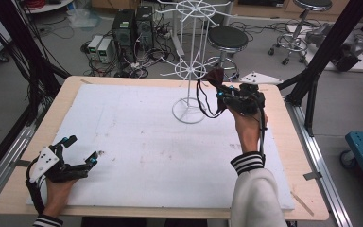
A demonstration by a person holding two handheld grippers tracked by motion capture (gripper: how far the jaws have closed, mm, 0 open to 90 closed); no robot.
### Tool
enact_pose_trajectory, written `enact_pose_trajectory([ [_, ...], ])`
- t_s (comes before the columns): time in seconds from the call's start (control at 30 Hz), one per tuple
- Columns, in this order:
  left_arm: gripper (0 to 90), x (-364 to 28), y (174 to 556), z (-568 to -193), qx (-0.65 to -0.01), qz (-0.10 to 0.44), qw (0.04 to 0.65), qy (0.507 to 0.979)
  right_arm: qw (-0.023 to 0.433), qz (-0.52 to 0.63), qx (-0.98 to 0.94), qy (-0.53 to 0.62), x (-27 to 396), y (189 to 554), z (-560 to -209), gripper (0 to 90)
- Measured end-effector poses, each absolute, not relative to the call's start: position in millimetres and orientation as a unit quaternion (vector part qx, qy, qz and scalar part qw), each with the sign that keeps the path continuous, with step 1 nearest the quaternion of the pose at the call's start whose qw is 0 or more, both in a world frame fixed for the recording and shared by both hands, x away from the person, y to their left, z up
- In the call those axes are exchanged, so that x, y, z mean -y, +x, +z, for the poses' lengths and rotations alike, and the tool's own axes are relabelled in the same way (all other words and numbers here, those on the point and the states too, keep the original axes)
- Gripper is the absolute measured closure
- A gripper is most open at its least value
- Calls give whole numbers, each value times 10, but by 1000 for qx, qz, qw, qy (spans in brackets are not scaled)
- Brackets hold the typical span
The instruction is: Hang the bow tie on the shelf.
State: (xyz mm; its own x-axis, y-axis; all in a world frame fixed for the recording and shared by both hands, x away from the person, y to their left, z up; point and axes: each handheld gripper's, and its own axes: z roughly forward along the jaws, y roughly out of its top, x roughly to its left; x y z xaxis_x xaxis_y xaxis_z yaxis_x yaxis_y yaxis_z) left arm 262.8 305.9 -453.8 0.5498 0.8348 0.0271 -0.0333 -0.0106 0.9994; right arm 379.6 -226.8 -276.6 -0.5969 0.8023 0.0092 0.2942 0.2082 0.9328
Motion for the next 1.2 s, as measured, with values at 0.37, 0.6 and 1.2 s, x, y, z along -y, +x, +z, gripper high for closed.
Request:
enact_pose_trajectory([
  [0.37,17,-3057,2628,-4540,-323,348,625,619,246,501,-735,386,2230,3942,-2853,776],
  [0.6,17,-3056,2627,-4539,-323,348,625,620,241,497,-734,395,2197,4033,-2924,776],
  [1.2,17,-3058,2625,-4539,-322,348,624,621,231,483,-738,410,2093,4172,-3069,776],
])
